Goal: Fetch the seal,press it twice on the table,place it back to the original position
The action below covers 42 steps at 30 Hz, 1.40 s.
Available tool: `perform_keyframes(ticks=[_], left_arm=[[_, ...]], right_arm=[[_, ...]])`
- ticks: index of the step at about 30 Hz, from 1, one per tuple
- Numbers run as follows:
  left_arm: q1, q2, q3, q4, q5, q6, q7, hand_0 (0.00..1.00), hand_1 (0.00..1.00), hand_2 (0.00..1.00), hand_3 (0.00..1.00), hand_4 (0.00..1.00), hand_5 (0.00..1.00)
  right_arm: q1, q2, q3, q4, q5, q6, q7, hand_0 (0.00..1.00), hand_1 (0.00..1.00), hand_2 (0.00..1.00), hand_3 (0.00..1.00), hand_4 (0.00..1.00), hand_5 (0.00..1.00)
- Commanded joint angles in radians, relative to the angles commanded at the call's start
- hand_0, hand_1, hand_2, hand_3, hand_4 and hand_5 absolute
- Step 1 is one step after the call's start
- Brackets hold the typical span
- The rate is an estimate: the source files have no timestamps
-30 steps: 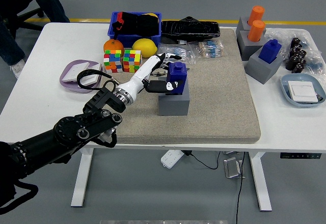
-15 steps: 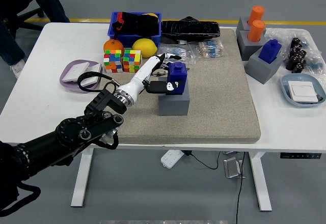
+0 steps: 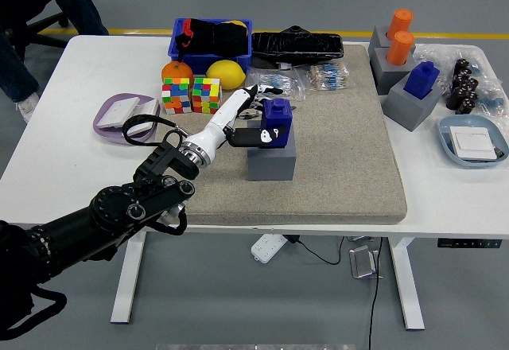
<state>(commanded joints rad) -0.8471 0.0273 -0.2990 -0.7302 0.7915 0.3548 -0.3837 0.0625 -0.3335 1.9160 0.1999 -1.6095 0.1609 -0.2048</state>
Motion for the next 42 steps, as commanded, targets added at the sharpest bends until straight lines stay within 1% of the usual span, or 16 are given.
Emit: perform_keyframes(ticks=[6,11,19,26,29,37,42], left_arm=[[-0.003,0.005,0.003,0.01,-0.003,-0.002,0.0,0.797,0.596,0.515,0.751,0.628,0.002],[0.001,0.008,0.003,0.005,-0.005,-0.003,0.0,0.797,0.596,0.515,0.751,0.628,0.002],[0.009,0.004,0.003,-0.003,-0.011,-0.001,-0.006,0.796,0.597,0.515,0.748,0.634,0.002],[0.013,0.0,0.01,0.006,-0.012,-0.002,-0.008,0.797,0.597,0.515,0.749,0.635,0.002],[0.013,0.003,0.014,0.007,-0.008,-0.003,-0.007,0.797,0.597,0.515,0.749,0.635,0.002],[0.002,0.022,0.014,0.003,0.002,-0.01,-0.005,0.797,0.596,0.514,0.745,0.636,0.002],[0.001,0.024,0.023,0.004,-0.005,-0.023,-0.012,0.797,0.597,0.514,0.744,0.637,0.002]], right_arm=[[0.001,-0.001,-0.002,0.0,0.001,0.0,0.0,0.869,0.731,0.711,0.733,0.846,0.514],[0.001,0.0,0.001,0.001,0.001,0.0,0.0,0.869,0.731,0.711,0.733,0.846,0.514],[0.001,0.0,0.001,0.001,0.002,0.0,0.0,0.869,0.731,0.711,0.733,0.846,0.515],[0.002,0.001,-0.001,0.001,0.002,0.0,0.001,0.869,0.73,0.711,0.734,0.848,0.517],[0.002,0.001,0.002,0.001,0.002,0.0,0.001,0.869,0.73,0.711,0.734,0.848,0.517],[0.001,0.0,0.005,0.002,0.0,0.0,0.001,0.869,0.73,0.711,0.735,0.85,0.521],[0.003,0.0,0.0,0.003,0.003,0.0,0.002,0.869,0.73,0.711,0.735,0.85,0.522]])
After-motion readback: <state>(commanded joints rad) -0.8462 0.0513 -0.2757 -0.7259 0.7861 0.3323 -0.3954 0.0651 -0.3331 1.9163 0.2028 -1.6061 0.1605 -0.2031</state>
